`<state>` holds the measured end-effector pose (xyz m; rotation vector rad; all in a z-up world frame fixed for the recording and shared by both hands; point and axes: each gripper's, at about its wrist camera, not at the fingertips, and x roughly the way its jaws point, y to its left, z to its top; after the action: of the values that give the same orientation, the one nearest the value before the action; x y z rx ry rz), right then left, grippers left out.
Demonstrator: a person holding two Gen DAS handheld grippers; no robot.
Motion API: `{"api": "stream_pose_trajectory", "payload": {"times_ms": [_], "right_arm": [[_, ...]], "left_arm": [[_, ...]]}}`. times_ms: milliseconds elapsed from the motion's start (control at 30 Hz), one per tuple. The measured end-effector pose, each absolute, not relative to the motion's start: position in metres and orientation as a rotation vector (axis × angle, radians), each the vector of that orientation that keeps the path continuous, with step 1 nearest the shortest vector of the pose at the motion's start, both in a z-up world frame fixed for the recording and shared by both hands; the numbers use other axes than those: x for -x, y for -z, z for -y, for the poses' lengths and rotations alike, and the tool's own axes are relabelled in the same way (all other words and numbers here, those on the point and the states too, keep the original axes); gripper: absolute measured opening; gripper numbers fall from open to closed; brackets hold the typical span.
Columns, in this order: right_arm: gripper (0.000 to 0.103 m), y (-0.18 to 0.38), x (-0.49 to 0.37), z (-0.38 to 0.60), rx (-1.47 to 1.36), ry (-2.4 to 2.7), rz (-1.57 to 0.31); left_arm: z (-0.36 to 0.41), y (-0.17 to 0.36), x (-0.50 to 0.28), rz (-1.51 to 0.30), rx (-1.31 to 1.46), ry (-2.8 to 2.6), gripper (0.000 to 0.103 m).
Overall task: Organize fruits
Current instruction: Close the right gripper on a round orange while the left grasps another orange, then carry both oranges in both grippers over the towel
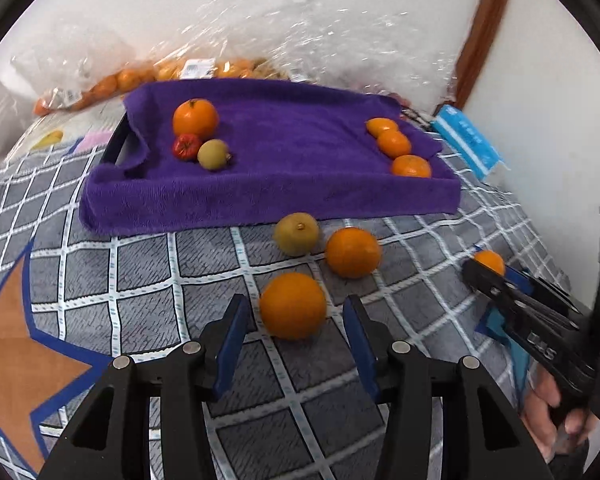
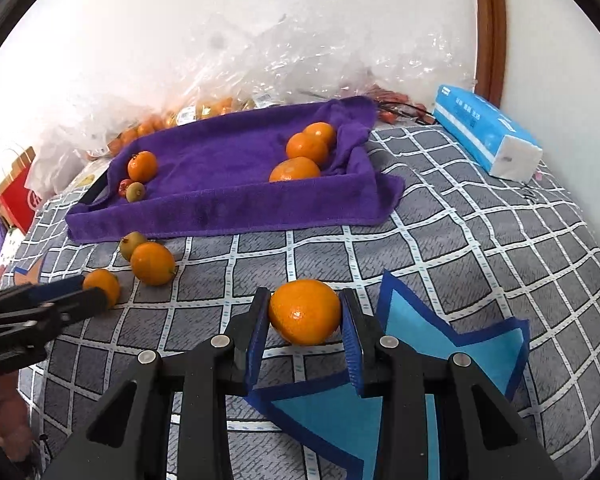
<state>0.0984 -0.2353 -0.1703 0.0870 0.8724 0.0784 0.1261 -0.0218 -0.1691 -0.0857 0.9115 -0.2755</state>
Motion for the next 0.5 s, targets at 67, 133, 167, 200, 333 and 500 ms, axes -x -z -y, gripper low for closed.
{"api": "stream_pose_trajectory", "payload": {"times_ms": [67, 133, 167, 200, 333, 500], "right_arm": [[0.034, 0.171, -0.099, 0.237, -0.104, -0.100, -0.873], [0.034, 0.170, -0.099, 0.237, -0.112, -0.111, -0.870], [0.034, 0.170, -0.099, 0.237, -0.112, -0.111, -0.870], [0.034, 0.170, -0.099, 0.236, -0.111, -0.112, -0.870], [0.034, 0.170, -0.099, 0.236, -0.111, -0.108, -0.870], [0.034, 0.170, -0.098, 0.236, -0.114, -0.106, -0.866]], "left_arm": [[0.023, 0.170, -0.126, -0.893, 0.069, 0.252, 0.033], [0.022, 0.169, -0.126, -0.892, 0.073, 0.258, 0.033], [0.020, 0.168, -0.125, -0.892, 0.082, 0.262, 0.033], [0.019, 0.167, -0.124, -0.891, 0.088, 0.261, 0.033], [0.012, 0.158, -0.117, -0.866, 0.099, 0.248, 0.033], [0.003, 0.147, -0.107, -0.840, 0.093, 0.219, 0.033]]}}
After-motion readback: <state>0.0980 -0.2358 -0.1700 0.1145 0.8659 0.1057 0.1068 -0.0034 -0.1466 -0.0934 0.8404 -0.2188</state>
